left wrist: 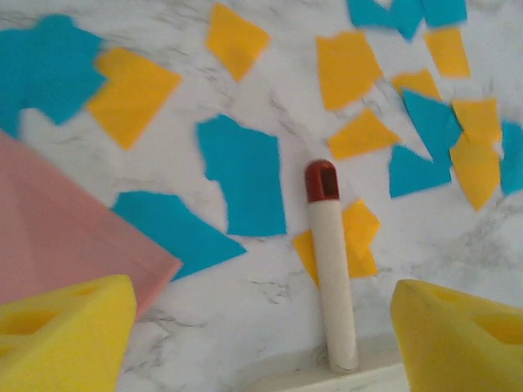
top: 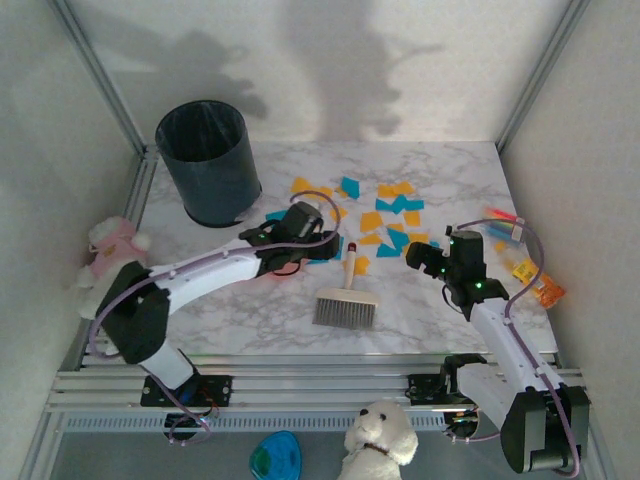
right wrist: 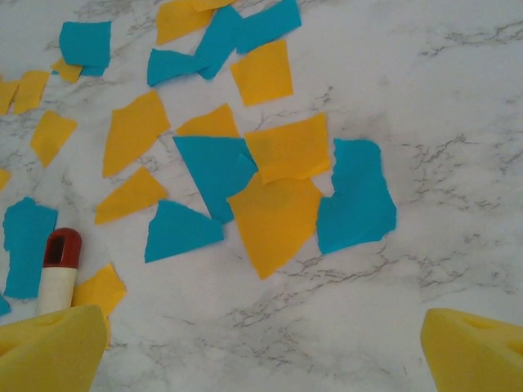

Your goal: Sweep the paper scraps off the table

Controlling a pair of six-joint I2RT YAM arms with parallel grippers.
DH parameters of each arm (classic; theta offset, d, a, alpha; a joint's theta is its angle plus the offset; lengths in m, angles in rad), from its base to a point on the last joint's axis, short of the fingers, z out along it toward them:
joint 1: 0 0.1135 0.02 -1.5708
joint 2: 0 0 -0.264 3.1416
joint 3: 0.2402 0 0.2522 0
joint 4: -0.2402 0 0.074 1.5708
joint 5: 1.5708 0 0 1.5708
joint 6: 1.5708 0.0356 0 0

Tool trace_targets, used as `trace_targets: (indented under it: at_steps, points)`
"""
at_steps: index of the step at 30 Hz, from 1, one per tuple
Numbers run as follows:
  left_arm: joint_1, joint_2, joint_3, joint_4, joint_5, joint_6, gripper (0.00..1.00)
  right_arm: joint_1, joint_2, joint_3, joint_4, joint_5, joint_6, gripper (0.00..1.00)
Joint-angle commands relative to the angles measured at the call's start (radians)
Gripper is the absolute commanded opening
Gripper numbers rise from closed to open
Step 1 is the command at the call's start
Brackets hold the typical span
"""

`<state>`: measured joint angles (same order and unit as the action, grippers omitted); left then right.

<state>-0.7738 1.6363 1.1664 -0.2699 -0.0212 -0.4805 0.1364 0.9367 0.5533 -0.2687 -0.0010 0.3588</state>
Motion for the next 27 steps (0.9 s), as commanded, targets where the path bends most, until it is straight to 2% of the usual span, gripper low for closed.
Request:
trace_targets:
  at_steps: [1,7,10,27]
  points:
    - [-0.037,0.089,0.086,-0.099,0.022,0.060,0.77,0.009,-0.006,0.030,-0.038,0.013,-0.014,0.99]
    - [-0.083,0.225,0.203,-0.196,0.026,0.081,0.68,0.009,-0.004,0.037,-0.059,0.033,-0.016,0.99]
    - [-0.087,0.265,0.224,-0.211,0.044,0.082,0.61,0.009,-0.002,0.037,-0.062,0.032,-0.014,0.99]
    - [-0.101,0.414,0.327,-0.224,0.117,0.045,0.47,0.009,0.030,0.036,-0.070,0.038,-0.006,0.99]
